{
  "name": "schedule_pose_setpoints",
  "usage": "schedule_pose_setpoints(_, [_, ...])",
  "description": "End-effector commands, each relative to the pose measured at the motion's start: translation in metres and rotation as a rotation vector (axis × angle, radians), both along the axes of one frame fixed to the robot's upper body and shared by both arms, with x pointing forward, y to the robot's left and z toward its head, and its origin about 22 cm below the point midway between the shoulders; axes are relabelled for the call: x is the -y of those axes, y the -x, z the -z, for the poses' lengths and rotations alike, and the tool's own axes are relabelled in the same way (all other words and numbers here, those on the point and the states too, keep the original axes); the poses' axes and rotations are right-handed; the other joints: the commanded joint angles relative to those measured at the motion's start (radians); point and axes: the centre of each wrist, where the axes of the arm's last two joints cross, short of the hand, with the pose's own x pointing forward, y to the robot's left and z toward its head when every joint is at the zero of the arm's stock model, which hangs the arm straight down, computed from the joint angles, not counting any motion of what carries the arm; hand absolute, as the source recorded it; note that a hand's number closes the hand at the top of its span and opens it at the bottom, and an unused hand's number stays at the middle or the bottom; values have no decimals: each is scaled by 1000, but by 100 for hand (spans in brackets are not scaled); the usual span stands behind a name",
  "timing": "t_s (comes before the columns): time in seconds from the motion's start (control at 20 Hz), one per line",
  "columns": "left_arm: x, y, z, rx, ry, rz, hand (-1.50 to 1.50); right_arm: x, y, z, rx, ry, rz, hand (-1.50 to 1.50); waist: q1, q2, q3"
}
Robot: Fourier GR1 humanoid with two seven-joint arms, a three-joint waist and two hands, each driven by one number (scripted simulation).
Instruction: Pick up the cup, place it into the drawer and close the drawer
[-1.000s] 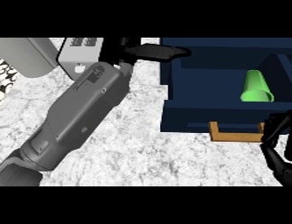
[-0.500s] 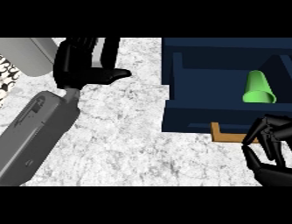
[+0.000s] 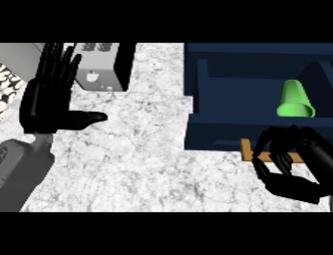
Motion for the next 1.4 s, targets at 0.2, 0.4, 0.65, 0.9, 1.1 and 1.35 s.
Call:
schedule_pose_setpoints(0.2, [-56, 39, 17, -8, -16, -4, -150, -9, -21, 54, 36, 249, -3, 150, -13, 2, 0])
schedule_pose_setpoints(0.4, [-59, 43, 38, -12, 9, -22, -150, -25, -38, 89, 18, 278, -3, -150, -21, 4, 0])
schedule_pose_setpoints(0.65, [-86, 52, 32, -4, -2, -14, -150, -58, -78, 108, -14, 372, 14, -150, -12, 6, 0])
schedule_pose_setpoints(0.9, [-100, 67, 53, -10, 23, -22, -150, -32, -102, 127, -58, 384, 20, -150, -16, 6, 0])
schedule_pose_setpoints(1.1, [-104, 61, 53, -3, 4, -26, -150, -51, -117, 147, -69, 356, 18, -150, -16, 7, 1])
schedule_pose_setpoints(1.35, [-99, 64, 54, -8, 19, -3, -150, -5, -151, 130, -112, 300, 34, -150, -2, 12, 1])
